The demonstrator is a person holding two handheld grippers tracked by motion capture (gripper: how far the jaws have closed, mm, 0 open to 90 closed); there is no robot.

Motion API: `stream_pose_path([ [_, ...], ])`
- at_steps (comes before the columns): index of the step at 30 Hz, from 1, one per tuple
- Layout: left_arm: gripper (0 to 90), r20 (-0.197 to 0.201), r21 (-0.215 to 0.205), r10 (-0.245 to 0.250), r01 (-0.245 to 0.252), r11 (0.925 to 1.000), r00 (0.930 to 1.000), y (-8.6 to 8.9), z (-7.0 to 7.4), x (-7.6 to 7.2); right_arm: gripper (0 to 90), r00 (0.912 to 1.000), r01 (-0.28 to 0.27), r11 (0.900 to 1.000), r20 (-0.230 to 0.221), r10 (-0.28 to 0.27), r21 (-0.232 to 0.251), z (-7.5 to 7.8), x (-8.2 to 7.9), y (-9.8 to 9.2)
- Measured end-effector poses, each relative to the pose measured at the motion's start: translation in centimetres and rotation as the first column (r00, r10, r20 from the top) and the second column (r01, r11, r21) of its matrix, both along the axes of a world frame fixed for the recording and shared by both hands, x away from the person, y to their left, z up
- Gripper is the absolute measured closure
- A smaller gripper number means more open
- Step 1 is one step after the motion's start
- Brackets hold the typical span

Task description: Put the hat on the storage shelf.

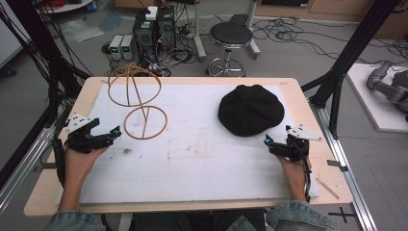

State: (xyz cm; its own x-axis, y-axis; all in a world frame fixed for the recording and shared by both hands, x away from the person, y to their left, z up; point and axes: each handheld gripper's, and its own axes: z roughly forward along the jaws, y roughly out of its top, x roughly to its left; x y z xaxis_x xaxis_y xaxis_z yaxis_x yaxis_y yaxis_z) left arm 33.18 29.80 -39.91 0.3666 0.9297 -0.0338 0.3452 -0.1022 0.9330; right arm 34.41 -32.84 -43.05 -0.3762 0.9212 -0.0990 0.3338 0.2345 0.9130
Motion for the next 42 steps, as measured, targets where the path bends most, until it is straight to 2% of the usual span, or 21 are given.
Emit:
stream_pose_path([
  [9, 15.5, -0.006, -0.001, -0.006, 0.006, 1.0, 1.0, -0.2, 0.0, -0.1, 12.7, 1.0, -0.002, 1.0, 0.001, 0.002, 0.004, 0.0, 0.1, 0.1],
  [15, 15.5, -0.005, 0.004, -0.007, 0.007, 1.0, 1.0, -0.2, 0.0, -0.2, 12.7, 0.9996, 0.001, 1.0, 0.027, -0.001, 0.001, 0.2, 0.0, 0.3],
  [17, 15.5, -0.005, 0.003, -0.009, 0.009, 1.0, 0.9999, -0.2, 0.0, -0.2, 12.7, 0.9997, 0.005, 1.0, 0.023, -0.005, 0.003, 0.3, 0.0, 0.4],
  [21, 15.5, -0.008, 0.003, -0.015, 0.015, 0.9999, 0.9999, -0.3, 0.0, -0.2, 12.7, 0.9993, 0.005, 1.0, 0.036, -0.006, 0.006, 0.9, 0.0, 0.9],
  [31, 15.5, -0.01, -0.006, -0.017, 0.017, 0.9998, 0.9998, -0.2, 0.0, -0.2, 12.7, 0.9993, 0.004, 1.0, 0.036, -0.004, 0.011, 2.5, 0.4, 1.8],
  [35, 15.5, -0.009, -0.007, -0.013, 0.013, 0.9999, 0.9999, -0.2, 0.0, -0.2, 12.7, 0.9993, -0.006, 1.0, 0.038, 0.005, 0.018, 3.4, 0.8, 2.1],
  [39, 15.5, -0.008, -0.006, -0.013, 0.013, 0.9999, 0.9999, -0.1, 0.0, -0.2, 12.7, 0.9986, -0.022, 1.0, 0.049, 0.022, -0.003, 4.6, 1.3, 2.5],
  [42, 15.5, -0.01, -0.004, -0.014, 0.014, 0.9999, 0.9999, -0.1, 0.1, -0.3, 12.7, 0.9982, -0.024, 1.0, 0.055, 0.023, 0.01, 5.5, 1.6, 2.8],
])
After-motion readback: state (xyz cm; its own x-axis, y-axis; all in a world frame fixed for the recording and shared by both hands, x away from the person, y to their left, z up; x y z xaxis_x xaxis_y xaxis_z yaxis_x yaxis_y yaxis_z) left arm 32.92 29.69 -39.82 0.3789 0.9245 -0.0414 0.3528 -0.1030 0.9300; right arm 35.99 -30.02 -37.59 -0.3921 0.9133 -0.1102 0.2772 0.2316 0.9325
